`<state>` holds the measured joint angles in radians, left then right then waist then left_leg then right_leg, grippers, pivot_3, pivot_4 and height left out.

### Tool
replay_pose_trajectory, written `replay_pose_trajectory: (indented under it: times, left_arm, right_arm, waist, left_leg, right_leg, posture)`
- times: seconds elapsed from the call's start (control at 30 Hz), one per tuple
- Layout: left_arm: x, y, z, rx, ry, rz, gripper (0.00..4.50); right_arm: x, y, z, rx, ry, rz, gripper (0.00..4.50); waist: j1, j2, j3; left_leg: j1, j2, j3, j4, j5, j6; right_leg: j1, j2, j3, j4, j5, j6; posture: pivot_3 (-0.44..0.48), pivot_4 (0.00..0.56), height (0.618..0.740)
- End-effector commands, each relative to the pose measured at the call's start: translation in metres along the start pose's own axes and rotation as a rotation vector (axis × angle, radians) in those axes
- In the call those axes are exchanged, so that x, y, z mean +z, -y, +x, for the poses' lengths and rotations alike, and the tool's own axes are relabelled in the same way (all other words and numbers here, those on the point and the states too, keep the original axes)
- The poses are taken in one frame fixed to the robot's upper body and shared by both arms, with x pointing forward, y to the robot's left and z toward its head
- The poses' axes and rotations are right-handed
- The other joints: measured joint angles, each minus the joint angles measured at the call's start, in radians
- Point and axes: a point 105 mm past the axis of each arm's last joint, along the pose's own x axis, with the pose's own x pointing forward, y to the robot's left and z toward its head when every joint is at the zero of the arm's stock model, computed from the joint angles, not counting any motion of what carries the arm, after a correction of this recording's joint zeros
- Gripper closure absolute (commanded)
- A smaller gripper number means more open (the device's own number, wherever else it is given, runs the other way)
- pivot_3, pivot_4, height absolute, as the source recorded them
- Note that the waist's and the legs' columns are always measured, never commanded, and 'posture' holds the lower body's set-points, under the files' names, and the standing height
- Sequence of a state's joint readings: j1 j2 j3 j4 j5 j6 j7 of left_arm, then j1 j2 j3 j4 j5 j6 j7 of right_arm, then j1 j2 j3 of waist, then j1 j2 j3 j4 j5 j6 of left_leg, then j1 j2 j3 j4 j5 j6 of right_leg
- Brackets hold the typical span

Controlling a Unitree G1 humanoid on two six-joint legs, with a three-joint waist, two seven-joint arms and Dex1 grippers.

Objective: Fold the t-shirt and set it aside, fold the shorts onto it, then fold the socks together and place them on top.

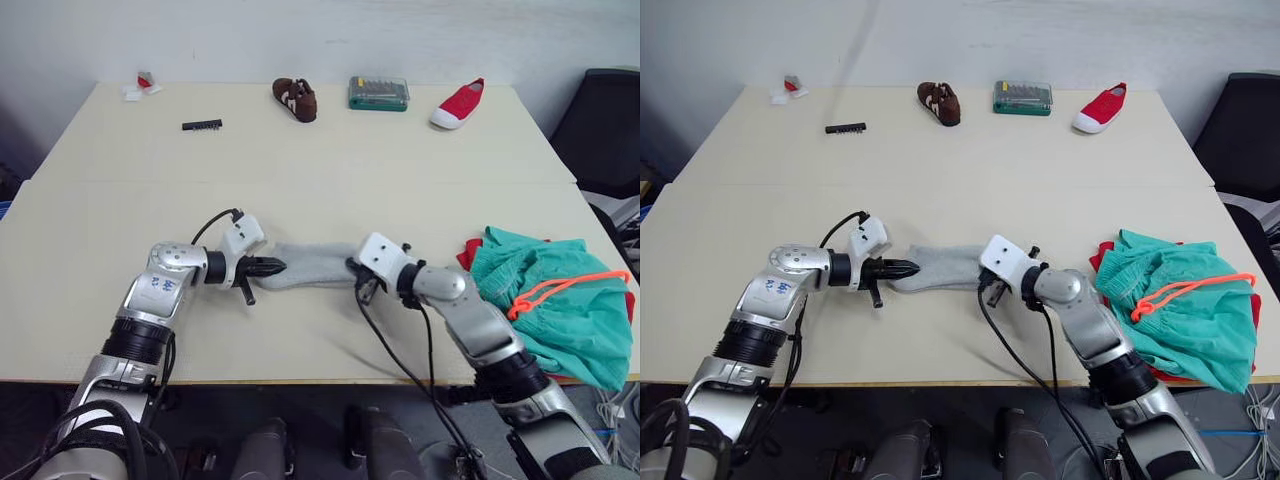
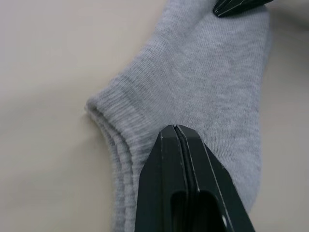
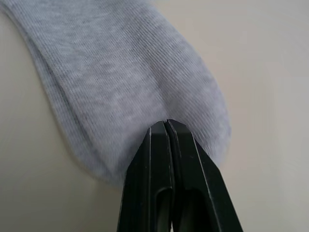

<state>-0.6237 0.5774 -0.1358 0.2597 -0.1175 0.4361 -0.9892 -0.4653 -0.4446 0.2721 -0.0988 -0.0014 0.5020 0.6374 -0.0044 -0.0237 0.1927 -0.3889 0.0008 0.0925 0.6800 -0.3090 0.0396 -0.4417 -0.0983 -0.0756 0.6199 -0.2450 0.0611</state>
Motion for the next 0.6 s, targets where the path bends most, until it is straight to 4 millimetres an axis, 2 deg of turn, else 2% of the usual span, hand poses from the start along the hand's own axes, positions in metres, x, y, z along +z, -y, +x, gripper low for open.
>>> replay_pose_trajectory:
  times: [0.03, 0.07, 0.13, 0.3, 0.4, 0.5, 0.6]
  left_arm:
    - [0.009, -0.002, -0.012, 0.002, 0.020, 0.008, 4.49]
    - [0.014, -0.003, -0.014, 0.005, 0.031, 0.014, 4.49]
    - [0.014, -0.004, -0.013, 0.009, 0.023, 0.032, 4.49]
    - [0.006, -0.004, -0.003, 0.005, 0.005, 0.033, 4.49]
    - [0.005, -0.004, -0.001, 0.004, 0.006, 0.033, 4.50]
    - [0.005, -0.005, 0.000, 0.009, 0.009, 0.030, 4.50]
    - [0.003, -0.004, 0.000, 0.012, 0.009, 0.030, 4.50]
  right_arm:
    - [0.023, 0.005, -0.024, 0.000, 0.121, 0.234, 4.47]
    - [0.029, 0.007, -0.034, -0.004, 0.145, 0.309, 4.47]
    - [0.027, 0.008, -0.050, -0.008, 0.140, 0.446, 4.47]
    - [-0.003, -0.020, -0.070, 0.063, 0.035, 0.723, 4.47]
    - [-0.013, -0.036, -0.071, 0.115, 0.013, 0.912, 3.88]
    - [-0.012, -0.043, -0.066, 0.151, 0.026, 1.034, 2.87]
    - [-0.005, -0.043, -0.052, 0.169, 0.074, 1.181, 1.80]
  waist:
    - [0.001, 0.000, 0.000]
    - [0.001, 0.000, 0.000]
    - [0.002, 0.000, 0.000]
    - [0.004, 0.000, 0.000]
    - [0.002, 0.000, 0.000]
    - [0.000, 0.000, 0.000]
    - [-0.001, 0.001, 0.000]
  left_leg:
    - [0.000, 0.000, 0.000, 0.000, 0.000, 0.000]
    - [-0.001, 0.001, 0.000, 0.000, 0.000, 0.000]
    - [-0.002, 0.001, -0.001, 0.000, 0.000, -0.001]
    - [-0.002, 0.001, -0.001, -0.003, -0.002, 0.002]
    - [-0.002, 0.001, -0.001, -0.004, -0.002, 0.002]
    - [-0.001, 0.001, 0.000, -0.004, -0.002, 0.002]
    - [-0.001, 0.001, 0.000, -0.007, -0.001, 0.001]
  right_leg:
    - [0.000, 0.000, 0.000, 0.000, 0.000, 0.000]
    - [-0.001, 0.000, 0.000, 0.000, 0.000, 0.000]
    - [-0.003, 0.000, 0.000, 0.001, 0.000, 0.000]
    - [-0.003, 0.000, 0.000, -0.001, 0.000, -0.001]
    - [-0.003, 0.000, 0.000, -0.002, 0.000, -0.001]
    - [-0.003, 0.000, 0.001, -0.001, 0.000, -0.001]
    - [-0.003, 0.000, 0.001, -0.001, 0.000, -0.001]
  posture:
    - [0.000, 0.150, 0.740]
    - [0.000, 0.150, 0.740]
    - [0.000, 0.150, 0.740]
    - [0.000, 0.150, 0.740]
    - [0.000, 0.150, 0.740]
    - [0.000, 0.150, 0.740]
    - [0.000, 0.150, 0.740]
